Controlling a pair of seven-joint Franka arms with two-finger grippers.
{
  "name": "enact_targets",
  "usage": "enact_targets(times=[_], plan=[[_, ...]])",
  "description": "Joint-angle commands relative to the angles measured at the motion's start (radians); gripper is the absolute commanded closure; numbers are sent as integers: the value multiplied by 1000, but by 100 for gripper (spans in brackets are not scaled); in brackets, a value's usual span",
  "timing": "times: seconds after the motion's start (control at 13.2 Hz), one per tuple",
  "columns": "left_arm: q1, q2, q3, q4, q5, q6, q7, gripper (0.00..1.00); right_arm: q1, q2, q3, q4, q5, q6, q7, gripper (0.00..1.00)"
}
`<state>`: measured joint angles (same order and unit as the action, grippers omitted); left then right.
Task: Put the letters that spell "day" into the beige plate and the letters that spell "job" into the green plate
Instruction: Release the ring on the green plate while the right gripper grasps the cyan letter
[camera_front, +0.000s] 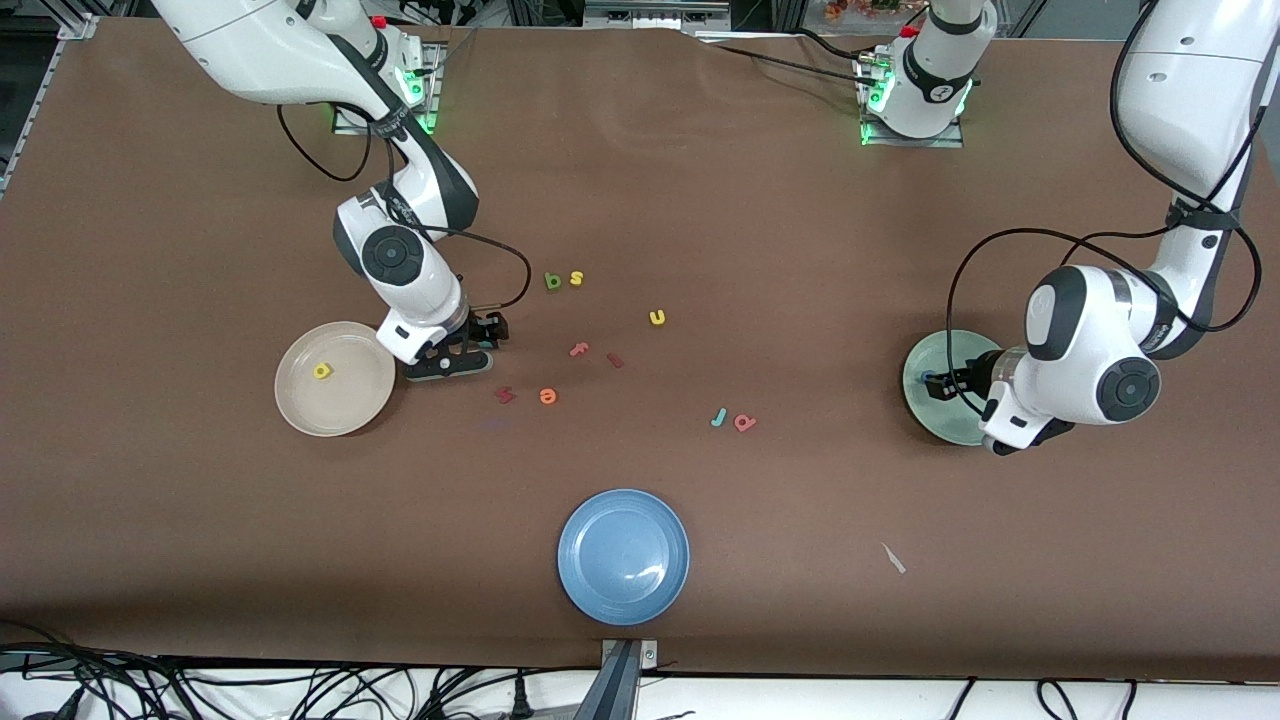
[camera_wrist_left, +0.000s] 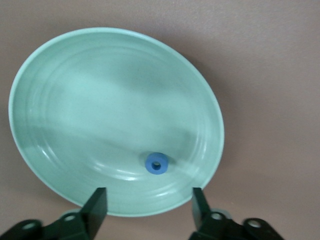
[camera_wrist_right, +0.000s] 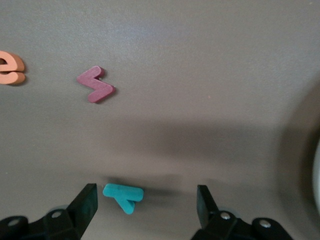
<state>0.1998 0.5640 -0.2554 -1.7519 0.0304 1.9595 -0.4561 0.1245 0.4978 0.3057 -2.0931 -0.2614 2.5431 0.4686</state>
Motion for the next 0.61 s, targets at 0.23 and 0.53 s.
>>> enact_targets(times=[0.23,0.53], plan=[[-46,-40,-183,81,-23,-25,-345,0,15,10,1,-44,-25,75,73,11],[-172,89,-179,140,-11,206,-603,0,20,13,1,-58,-25,100,81,13]])
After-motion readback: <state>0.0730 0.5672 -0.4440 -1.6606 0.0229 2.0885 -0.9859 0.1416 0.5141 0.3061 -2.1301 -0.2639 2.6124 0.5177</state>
